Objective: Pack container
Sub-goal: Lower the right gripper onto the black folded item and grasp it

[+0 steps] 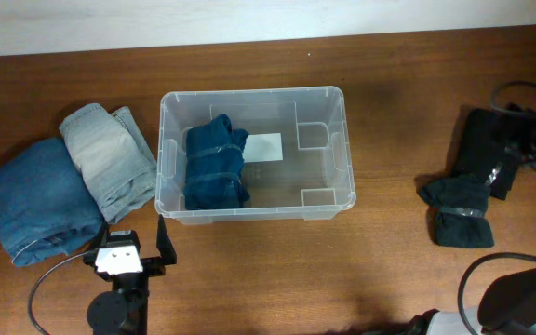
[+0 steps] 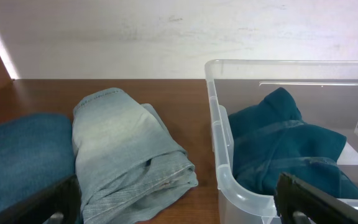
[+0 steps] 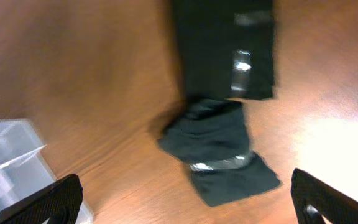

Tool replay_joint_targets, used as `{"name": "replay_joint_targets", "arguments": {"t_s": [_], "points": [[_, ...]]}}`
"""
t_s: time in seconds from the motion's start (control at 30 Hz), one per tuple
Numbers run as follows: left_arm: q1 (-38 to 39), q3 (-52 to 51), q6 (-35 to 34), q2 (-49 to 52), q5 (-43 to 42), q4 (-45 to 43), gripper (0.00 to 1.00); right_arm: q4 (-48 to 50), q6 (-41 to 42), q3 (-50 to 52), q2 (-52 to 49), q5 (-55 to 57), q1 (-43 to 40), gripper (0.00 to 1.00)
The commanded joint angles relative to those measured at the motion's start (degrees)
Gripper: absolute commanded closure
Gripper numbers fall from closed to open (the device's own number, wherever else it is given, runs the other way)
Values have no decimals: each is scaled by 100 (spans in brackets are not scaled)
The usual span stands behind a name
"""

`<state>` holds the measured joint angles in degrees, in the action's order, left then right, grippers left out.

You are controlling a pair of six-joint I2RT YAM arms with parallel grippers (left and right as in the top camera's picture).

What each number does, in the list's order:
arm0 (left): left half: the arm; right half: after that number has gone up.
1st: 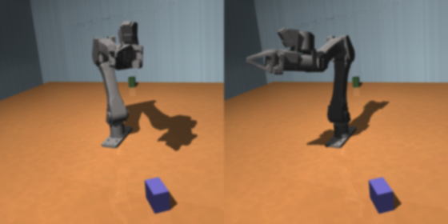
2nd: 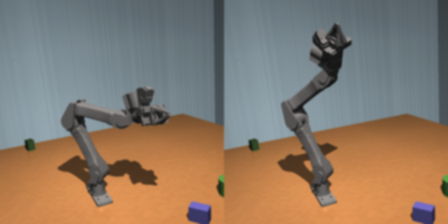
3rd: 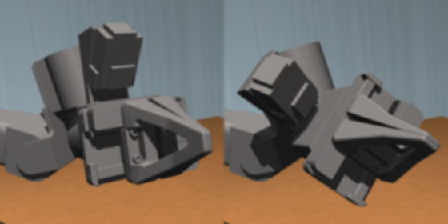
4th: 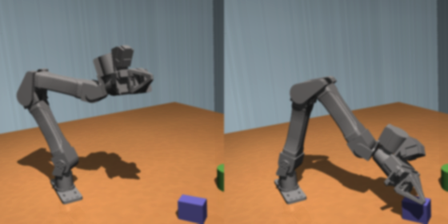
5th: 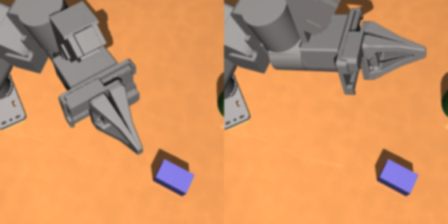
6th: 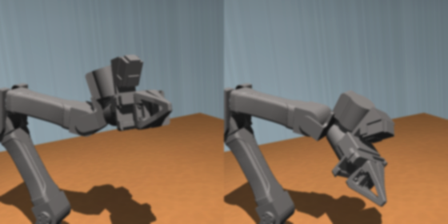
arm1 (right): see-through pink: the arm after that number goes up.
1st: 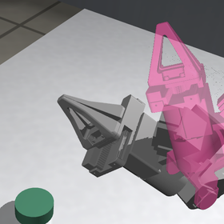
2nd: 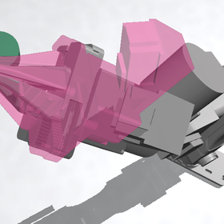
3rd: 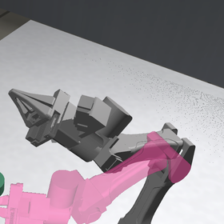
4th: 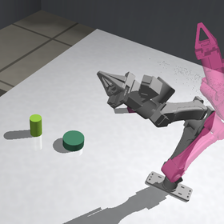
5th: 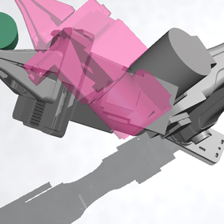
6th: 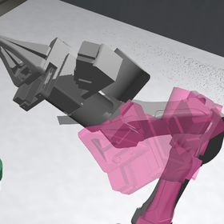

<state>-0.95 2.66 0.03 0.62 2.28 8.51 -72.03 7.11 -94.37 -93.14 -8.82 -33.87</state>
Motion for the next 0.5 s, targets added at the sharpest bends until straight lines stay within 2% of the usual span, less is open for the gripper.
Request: {"name": "replay_joint_targets", "arguments": {"t_s": [0.0, 0.23, 0.47], "points": [[-35, -37, 90, -33, -61, -15, 1, 313, 87, 581, 74, 28, -308, 1], [-35, -37, 90, -31, -61, -15, 1, 2144, 85, 2100, 72, 44, -372, 1], [-35, -37, 87, -28, -61, -15, 1, 2973, 85, 2321, 72, 70, -396, 2]]}}
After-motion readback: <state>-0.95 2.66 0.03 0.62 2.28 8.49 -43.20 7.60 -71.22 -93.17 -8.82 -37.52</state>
